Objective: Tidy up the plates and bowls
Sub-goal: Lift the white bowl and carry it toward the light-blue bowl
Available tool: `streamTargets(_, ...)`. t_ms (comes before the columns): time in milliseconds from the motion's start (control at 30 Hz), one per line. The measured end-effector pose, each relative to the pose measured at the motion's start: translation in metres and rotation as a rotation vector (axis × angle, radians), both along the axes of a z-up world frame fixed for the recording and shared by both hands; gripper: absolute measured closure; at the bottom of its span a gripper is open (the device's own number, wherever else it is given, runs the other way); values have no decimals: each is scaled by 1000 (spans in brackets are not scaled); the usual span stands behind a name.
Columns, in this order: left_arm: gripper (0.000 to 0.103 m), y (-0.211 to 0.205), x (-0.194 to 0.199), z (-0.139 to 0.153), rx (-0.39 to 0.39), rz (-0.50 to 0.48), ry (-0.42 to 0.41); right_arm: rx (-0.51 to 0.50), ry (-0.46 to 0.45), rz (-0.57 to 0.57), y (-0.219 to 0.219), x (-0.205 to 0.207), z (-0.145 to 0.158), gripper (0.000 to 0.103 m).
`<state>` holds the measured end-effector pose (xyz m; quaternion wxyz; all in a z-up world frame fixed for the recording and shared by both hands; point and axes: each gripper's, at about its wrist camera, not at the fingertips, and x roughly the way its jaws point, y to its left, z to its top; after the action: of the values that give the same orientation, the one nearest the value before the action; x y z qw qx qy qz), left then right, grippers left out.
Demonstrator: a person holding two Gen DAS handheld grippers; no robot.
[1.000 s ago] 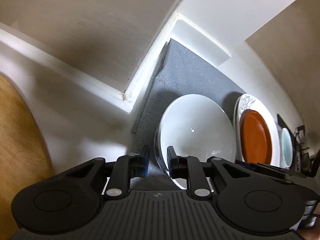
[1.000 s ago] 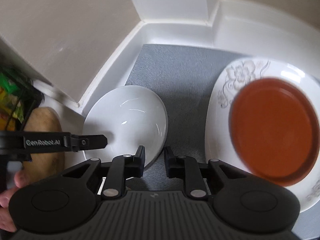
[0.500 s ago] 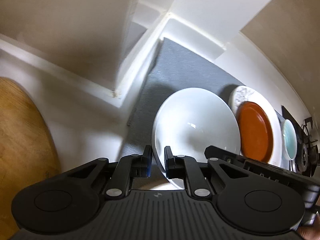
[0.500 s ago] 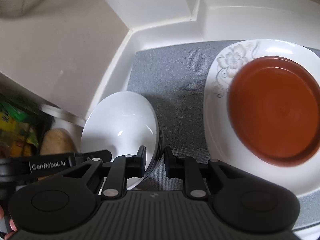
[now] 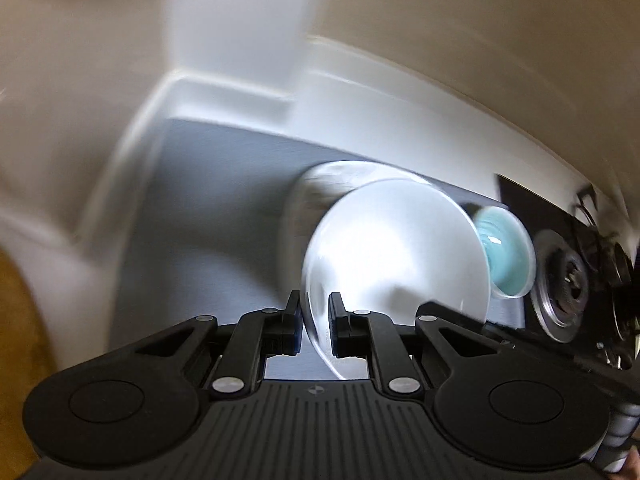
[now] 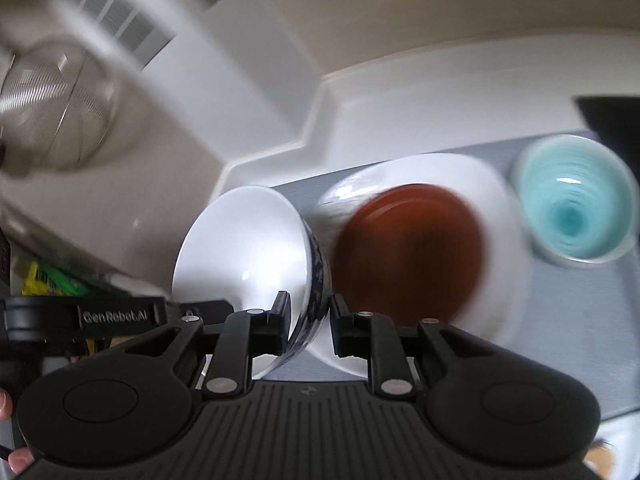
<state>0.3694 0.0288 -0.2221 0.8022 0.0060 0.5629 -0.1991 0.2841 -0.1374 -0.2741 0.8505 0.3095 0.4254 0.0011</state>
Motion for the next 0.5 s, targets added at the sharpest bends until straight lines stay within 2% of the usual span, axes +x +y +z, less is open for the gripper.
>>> streamTargets(167, 89, -81, -9, 9, 19, -102, -21, -30, -18, -79, -65, -32, 7, 81)
streamTargets(367, 89, -170, -20, 0, 114, -203, -86, 23, -14, -177, -137, -44, -22, 81)
streamTargets(500, 89, -202, -12, -17, 129, -218, -67, 12, -18, -209, -164, -45, -36, 82)
